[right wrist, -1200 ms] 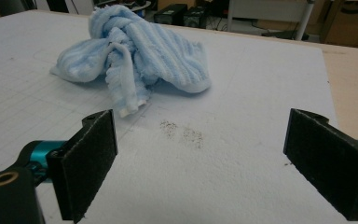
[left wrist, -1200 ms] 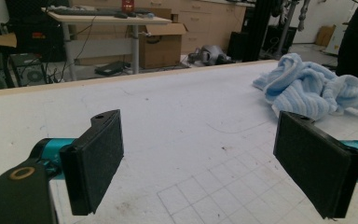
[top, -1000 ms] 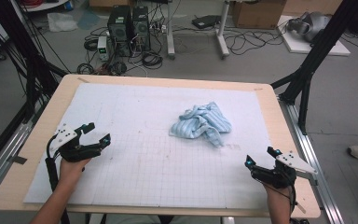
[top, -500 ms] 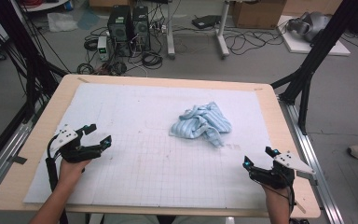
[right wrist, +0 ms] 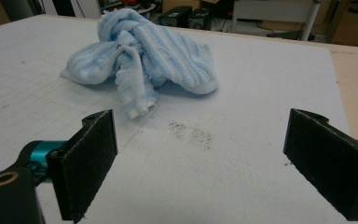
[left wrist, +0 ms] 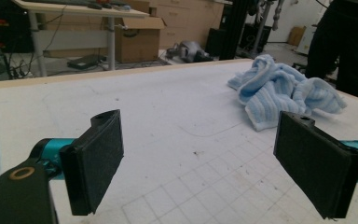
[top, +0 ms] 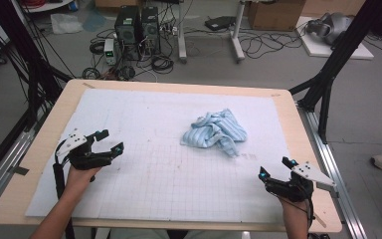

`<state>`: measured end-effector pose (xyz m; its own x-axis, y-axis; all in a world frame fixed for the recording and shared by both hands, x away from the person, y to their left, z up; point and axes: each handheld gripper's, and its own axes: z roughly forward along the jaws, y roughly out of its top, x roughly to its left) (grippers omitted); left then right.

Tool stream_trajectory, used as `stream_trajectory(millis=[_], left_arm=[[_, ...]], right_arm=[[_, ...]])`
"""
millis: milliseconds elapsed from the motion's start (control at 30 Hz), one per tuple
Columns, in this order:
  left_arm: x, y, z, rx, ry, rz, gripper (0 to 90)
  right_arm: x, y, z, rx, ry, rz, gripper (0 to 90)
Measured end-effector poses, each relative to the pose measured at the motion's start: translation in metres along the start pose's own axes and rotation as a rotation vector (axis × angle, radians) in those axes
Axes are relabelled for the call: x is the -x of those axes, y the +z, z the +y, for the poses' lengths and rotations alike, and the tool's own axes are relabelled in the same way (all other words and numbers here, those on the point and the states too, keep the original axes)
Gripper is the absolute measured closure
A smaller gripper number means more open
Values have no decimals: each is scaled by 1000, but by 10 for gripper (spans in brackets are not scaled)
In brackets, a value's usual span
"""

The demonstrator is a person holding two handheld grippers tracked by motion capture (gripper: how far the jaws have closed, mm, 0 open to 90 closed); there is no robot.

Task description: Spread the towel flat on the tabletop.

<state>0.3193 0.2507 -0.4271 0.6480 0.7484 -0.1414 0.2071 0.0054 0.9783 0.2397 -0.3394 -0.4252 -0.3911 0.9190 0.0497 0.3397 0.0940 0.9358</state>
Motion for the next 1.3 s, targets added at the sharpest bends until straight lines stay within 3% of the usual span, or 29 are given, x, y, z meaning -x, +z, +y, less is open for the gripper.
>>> stream_trajectory(millis=[233,367,533,733,1300], left_arm=[[4,23,26,8,5,-56,164],[12,45,47,15,21,-106,166],[26,75,62,-17,52,-162,167],[36,105,66,-61,41,-209,165],[59,184,65,-154,23,-265,172]], right_arm=[[-3,1,1,-2,-5,5,88],[-2,2,1,-2,-5,5,88],[-3,1,1,-6,-7,8,88],[-4,1,2,-10,-8,16,88],[-3,1,2,-13,-4,25,88]])
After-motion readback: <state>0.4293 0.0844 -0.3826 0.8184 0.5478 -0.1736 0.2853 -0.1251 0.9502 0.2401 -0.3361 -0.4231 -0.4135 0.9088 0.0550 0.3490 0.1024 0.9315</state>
